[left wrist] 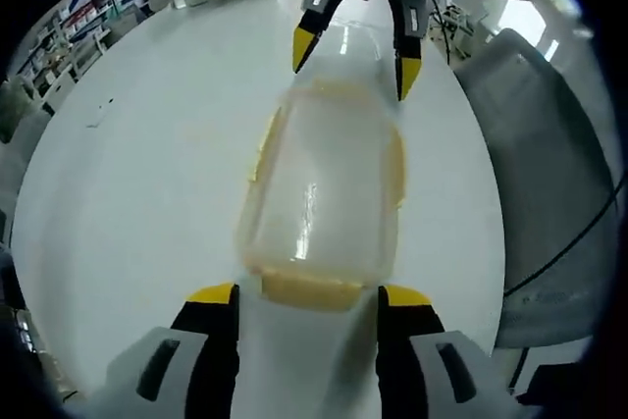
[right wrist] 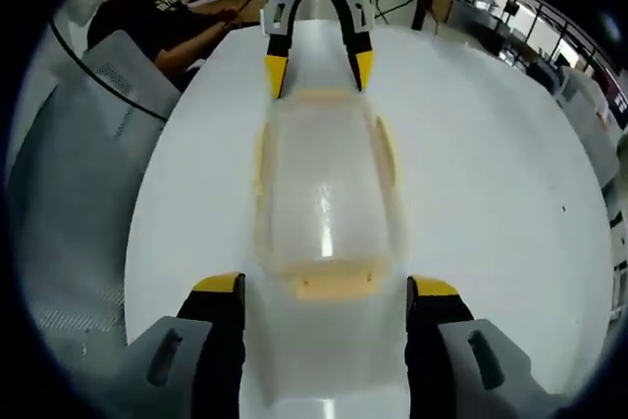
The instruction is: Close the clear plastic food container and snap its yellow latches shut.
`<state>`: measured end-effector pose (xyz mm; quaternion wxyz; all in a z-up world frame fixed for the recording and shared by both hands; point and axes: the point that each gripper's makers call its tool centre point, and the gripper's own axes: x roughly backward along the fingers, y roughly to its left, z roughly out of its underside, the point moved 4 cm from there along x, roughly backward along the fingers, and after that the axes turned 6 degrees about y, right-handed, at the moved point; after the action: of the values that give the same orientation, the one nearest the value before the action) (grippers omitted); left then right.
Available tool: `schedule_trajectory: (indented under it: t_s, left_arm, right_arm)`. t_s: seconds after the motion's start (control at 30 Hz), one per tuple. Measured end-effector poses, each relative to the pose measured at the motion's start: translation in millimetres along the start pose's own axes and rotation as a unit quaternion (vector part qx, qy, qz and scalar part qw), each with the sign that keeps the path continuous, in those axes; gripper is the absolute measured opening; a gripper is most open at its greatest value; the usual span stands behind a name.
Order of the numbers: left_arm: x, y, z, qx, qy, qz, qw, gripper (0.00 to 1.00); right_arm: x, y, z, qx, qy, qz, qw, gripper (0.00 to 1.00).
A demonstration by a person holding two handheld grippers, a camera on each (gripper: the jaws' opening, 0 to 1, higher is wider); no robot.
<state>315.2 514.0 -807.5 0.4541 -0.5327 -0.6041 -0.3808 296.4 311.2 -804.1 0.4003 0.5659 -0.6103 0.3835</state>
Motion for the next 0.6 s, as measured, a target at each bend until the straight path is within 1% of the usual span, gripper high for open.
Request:
schedule_trajectory:
  t_s: [0.17,0.23,0.27,0.4,0.6]
  left_arm:
    - [-2.1,0.0,-1.7,-0.011,0.005,0.0,0.9999,0.48]
    - [-3.0,-0.1,-2.6,-0.018,0.005,0.001,0.9998,0.46]
    - [-4.1,-0.3,-2.5,-0.022,0.007,0.0,0.9997,0.46]
    - [-4.2,0.4,-3.3,-0.031,0.01,-0.006,0.9994,0.42]
    - [-4.1,-1.3,-3.9,-0.039,0.014,-0.006,0.9991,0.39]
  right_arm:
    - [-4.7,-2.7,-1.5,0.016,0.004,-0.003,0.9999,0.56]
    - [-5.9,-3.9,-2.7,0.027,0.006,-0.002,0.9996,0.51]
    - [-7.0,-3.9,-1.4,0.034,0.015,-0.005,0.9993,0.5]
    - [-10.4,-6.6,-0.6,0.051,0.029,0.0,0.9983,0.46]
    - [-10.4,-8.9,-2.9,0.052,0.039,-0.001,0.9979,0.43]
